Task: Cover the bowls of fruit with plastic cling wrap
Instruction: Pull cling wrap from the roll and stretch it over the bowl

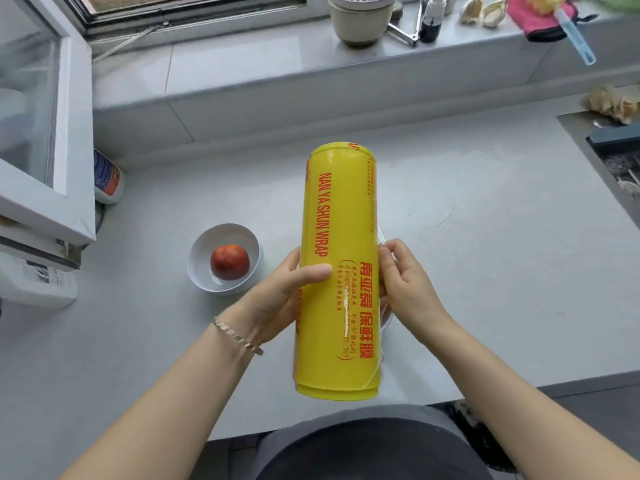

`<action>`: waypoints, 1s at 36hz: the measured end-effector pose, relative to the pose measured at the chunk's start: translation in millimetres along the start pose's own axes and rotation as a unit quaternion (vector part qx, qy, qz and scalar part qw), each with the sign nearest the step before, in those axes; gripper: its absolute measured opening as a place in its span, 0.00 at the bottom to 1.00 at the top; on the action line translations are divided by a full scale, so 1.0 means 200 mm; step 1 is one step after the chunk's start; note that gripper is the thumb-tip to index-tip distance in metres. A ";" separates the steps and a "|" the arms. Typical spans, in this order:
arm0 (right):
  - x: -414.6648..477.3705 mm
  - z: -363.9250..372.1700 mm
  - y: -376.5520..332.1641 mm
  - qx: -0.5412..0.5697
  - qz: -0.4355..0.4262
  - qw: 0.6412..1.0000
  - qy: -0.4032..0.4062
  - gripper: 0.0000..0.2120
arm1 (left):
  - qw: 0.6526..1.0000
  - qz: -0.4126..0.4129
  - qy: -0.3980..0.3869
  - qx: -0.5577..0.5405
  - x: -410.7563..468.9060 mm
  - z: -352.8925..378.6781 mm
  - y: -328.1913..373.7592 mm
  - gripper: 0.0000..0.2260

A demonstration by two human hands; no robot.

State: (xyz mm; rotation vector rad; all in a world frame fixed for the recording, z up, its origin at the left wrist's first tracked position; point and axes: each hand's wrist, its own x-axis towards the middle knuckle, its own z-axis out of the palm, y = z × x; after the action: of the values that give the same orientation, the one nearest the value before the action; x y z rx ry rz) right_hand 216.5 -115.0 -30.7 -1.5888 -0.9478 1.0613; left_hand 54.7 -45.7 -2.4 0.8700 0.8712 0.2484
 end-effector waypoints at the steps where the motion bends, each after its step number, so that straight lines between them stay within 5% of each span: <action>1: 0.00 -0.01 -0.01 0.002 -0.002 1.000 -0.007 0.10 | 1.000 -0.006 -0.021 -0.013 0.01 0.01 0.01 0.47; 7: -0.01 -0.08 -0.01 0.048 0.034 0.997 -0.049 0.11 | 0.998 -0.006 -0.003 -0.068 0.02 0.07 -0.02 0.43; 14: -0.05 -0.24 0.13 -0.060 0.025 0.995 0.074 0.13 | 0.975 0.038 0.209 0.065 0.03 0.00 -0.05 0.43; 18: -0.07 -0.22 0.23 -0.095 0.058 0.989 0.094 0.12 | 0.910 0.035 0.331 0.246 0.04 0.02 -0.07 0.45; 22: -0.06 -0.19 0.33 -0.116 0.089 0.984 0.096 0.12 | 0.844 -0.020 0.372 0.387 0.05 0.04 -0.10 0.47; 36: 0.03 -0.17 0.53 -0.139 0.157 0.968 0.135 0.10 | 0.724 -0.080 0.398 0.558 0.20 0.18 -0.14 0.49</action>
State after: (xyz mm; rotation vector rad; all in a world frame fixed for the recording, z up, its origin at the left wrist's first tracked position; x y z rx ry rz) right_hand 259.1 -144.7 -129.9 -2.1097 -0.6934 0.9161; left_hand 103.8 -62.8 -33.8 1.8589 1.9891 -0.1272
